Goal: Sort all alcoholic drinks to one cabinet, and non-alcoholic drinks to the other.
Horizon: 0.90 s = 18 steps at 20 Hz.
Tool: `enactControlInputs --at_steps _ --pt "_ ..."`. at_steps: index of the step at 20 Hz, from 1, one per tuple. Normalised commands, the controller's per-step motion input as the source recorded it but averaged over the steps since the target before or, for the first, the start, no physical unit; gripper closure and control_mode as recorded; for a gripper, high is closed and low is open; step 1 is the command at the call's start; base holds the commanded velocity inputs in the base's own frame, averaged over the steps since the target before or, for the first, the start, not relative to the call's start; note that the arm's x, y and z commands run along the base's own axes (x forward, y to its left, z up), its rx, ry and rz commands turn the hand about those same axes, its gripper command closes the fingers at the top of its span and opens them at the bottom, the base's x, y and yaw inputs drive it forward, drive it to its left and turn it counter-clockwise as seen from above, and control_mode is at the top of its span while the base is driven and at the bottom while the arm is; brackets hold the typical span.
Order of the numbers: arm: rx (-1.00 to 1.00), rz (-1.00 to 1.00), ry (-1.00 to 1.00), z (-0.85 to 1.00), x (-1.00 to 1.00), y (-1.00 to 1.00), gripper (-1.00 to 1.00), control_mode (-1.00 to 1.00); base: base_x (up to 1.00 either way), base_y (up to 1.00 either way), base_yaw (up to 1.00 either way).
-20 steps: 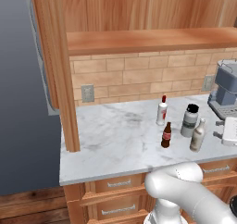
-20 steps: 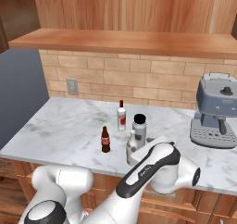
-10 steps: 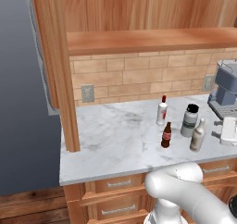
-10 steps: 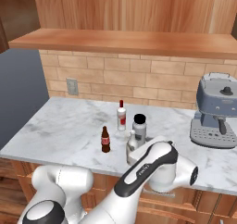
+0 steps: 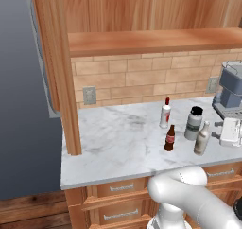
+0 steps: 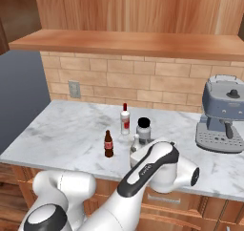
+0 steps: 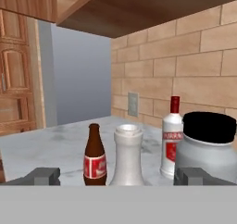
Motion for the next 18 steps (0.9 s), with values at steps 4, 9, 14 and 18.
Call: enactControlInputs --at_steps 4,9,14,18 --pt "0.00 0.00 0.00 0.00 0.08 0.00 -1.00 -1.00 0.00 0.00 0.00" --pt "0.00 -0.01 0.00 0.00 0.10 0.00 -1.00 -1.00 0.00 0.00 0.00" --pt "0.00 -0.03 0.01 -0.02 0.04 0.00 -1.00 -1.00 0.00 0.00 0.00" --pt "0.00 -0.04 0.04 -0.05 0.00 0.01 -1.00 -1.00 0.00 0.00 0.00"
